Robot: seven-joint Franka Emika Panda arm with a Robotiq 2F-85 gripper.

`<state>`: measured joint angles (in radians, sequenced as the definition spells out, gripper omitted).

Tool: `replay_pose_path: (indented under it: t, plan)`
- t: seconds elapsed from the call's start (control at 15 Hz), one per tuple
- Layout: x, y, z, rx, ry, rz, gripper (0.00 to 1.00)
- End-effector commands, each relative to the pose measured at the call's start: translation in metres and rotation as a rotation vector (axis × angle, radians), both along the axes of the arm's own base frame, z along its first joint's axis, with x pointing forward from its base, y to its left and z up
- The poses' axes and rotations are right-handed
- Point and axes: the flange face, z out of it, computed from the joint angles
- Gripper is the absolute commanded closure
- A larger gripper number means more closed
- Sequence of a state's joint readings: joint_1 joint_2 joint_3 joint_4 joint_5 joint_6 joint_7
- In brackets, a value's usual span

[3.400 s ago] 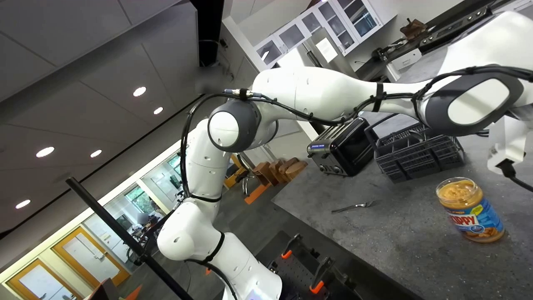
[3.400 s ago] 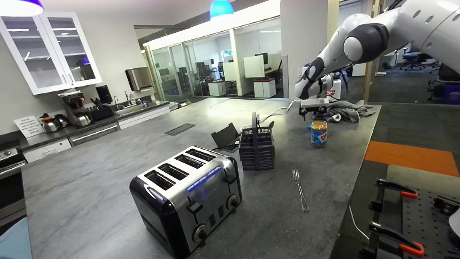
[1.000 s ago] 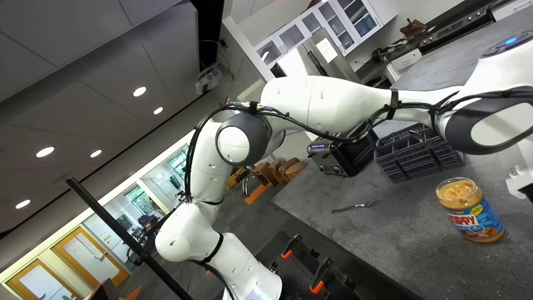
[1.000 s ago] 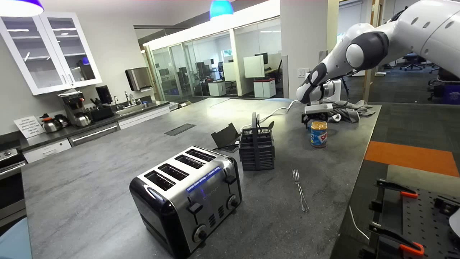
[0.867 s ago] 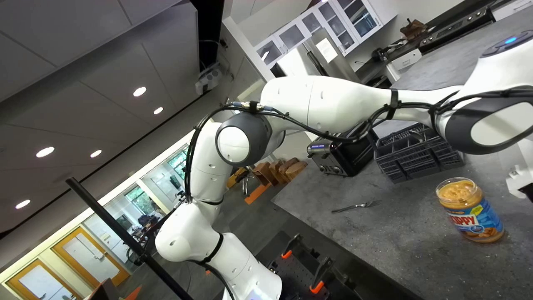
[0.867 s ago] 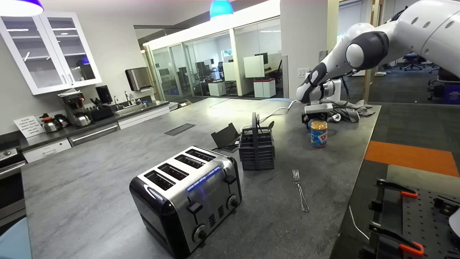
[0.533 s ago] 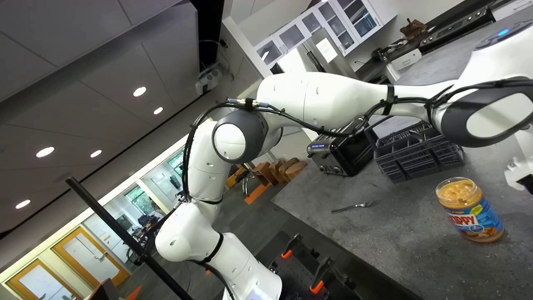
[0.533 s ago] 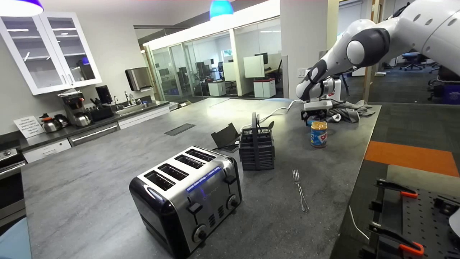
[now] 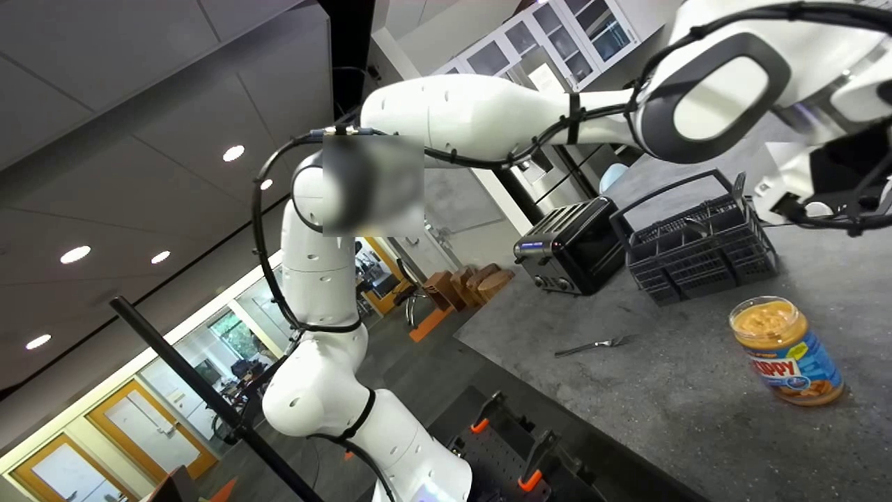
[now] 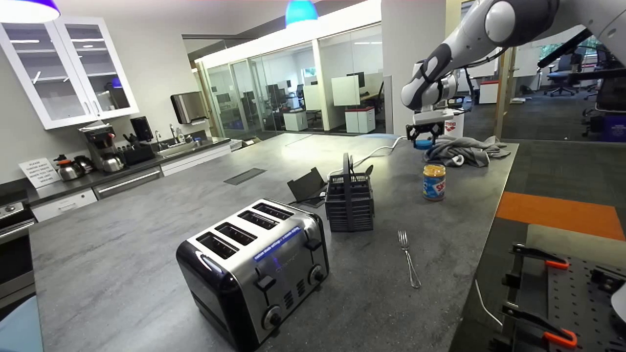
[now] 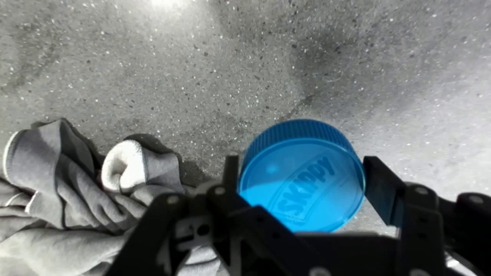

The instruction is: Pick up the lid and close it on the jar

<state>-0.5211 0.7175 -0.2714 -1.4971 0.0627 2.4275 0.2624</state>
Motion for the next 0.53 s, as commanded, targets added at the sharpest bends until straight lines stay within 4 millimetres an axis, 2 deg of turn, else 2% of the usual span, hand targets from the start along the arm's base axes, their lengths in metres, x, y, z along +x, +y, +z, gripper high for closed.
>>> replay_pose_path:
  t: [0.0,0.27,0.47]
  plan:
    - [-0.023,0.048,0.034,0.004,0.025,0.094,0.46]
    - [-0.039,0.099,0.048,0.031,0.041,0.205,0.46]
    - [-0.061,0.136,0.047,0.046,0.086,0.297,0.46]
